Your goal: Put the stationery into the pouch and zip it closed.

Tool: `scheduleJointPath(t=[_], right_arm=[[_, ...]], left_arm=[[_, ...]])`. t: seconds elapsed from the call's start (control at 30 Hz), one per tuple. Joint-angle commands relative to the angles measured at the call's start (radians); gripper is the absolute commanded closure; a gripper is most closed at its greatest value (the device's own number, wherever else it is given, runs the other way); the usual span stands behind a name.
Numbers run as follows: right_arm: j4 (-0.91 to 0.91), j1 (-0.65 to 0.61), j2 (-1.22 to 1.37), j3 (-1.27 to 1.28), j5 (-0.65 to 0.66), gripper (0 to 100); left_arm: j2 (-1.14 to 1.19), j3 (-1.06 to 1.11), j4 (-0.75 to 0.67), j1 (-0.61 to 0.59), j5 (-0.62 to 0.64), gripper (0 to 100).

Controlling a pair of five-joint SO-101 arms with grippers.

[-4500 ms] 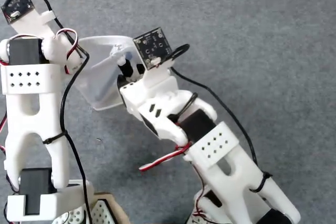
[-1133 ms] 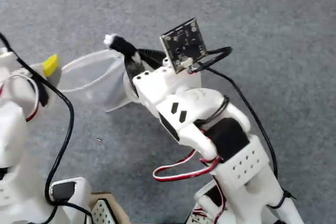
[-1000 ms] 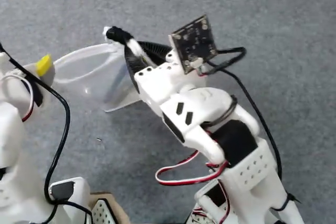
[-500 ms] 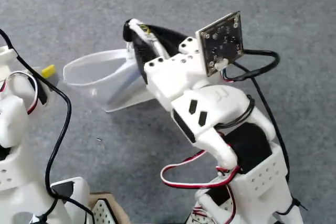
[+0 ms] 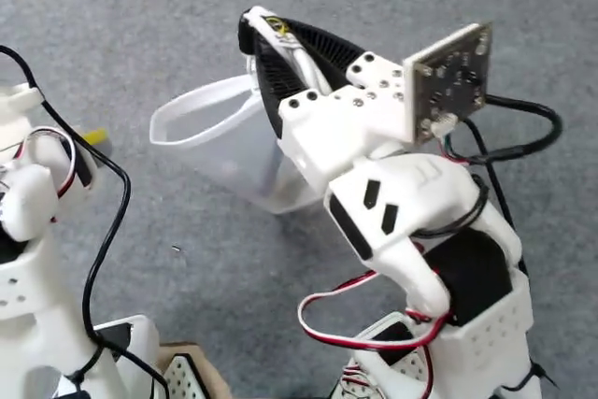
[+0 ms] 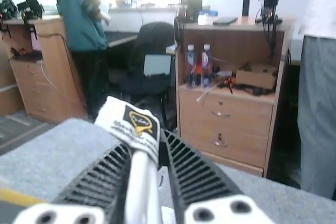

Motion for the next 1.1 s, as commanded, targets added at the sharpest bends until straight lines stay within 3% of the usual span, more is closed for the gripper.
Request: scheduleJointPath(t=[0.0,0.23,0.57,1.07], right_arm=[[-0.002,0.026,-0.007,-0.085,0.005,98.7],[0.081,0.091,-0.018,-0.088,0.115,98.7],[0.087,0.103,-0.028,-0.064,0.115,98.7],[0.097,-0.262,-0.028,0.076,0.114,98.7]], left_arm=[[-0.014,0.002,0.005,-0.001,0.054,76],[-0.044,0.002,0.005,-0.001,0.057,76],[-0.057,0.002,0.005,-0.001,0.057,76],[-0.057,0.064,-0.055,-0.008,0.057,76]])
